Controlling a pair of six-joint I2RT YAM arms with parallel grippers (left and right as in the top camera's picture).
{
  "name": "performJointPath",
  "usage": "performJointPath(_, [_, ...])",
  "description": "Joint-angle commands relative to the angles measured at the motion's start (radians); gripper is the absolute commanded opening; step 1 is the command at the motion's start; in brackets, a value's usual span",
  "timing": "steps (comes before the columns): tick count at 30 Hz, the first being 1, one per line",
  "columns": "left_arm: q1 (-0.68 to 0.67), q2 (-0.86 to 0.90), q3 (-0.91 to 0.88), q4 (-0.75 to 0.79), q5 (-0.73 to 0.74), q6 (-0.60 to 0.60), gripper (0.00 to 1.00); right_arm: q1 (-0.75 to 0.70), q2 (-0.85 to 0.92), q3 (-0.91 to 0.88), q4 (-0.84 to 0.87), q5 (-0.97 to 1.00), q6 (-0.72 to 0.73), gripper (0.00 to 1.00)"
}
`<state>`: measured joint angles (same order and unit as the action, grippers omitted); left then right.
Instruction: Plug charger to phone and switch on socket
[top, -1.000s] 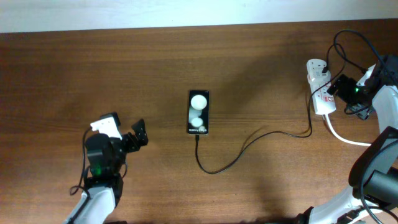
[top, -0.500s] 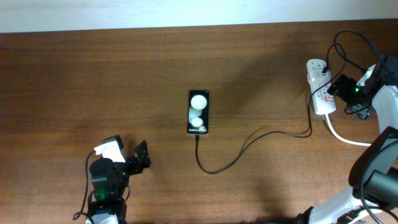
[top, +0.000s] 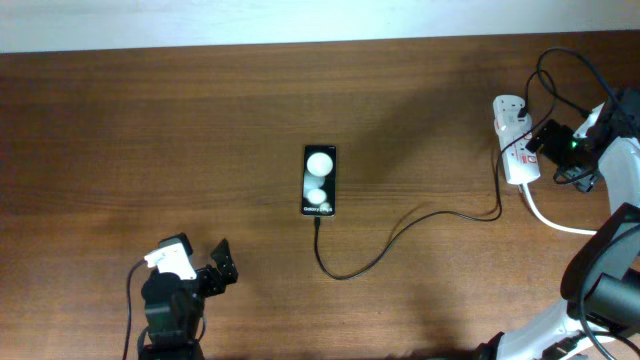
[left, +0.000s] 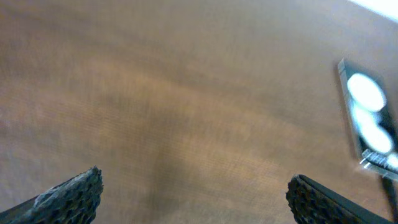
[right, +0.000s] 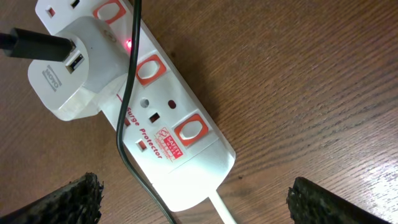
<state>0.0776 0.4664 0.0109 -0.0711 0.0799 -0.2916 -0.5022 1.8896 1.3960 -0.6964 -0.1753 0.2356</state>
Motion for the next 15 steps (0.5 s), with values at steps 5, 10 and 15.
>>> performJointPath(5, [-0.114, -0.266, -0.002, -0.010, -0.025, 0.204, 0.99, 0.005, 0.002, 0.008, 0.000, -0.001, -0.003, 0.99])
performJointPath(10, [-0.136, -0.404, -0.002, -0.010, -0.026, 0.325, 0.99, 0.005, 0.002, 0.008, 0.001, -0.001, -0.003, 0.99])
performJointPath(15, [-0.135, -0.462, -0.002, -0.015, -0.096, 0.379, 0.99, 0.005, 0.002, 0.008, 0.001, -0.001, -0.003, 0.99])
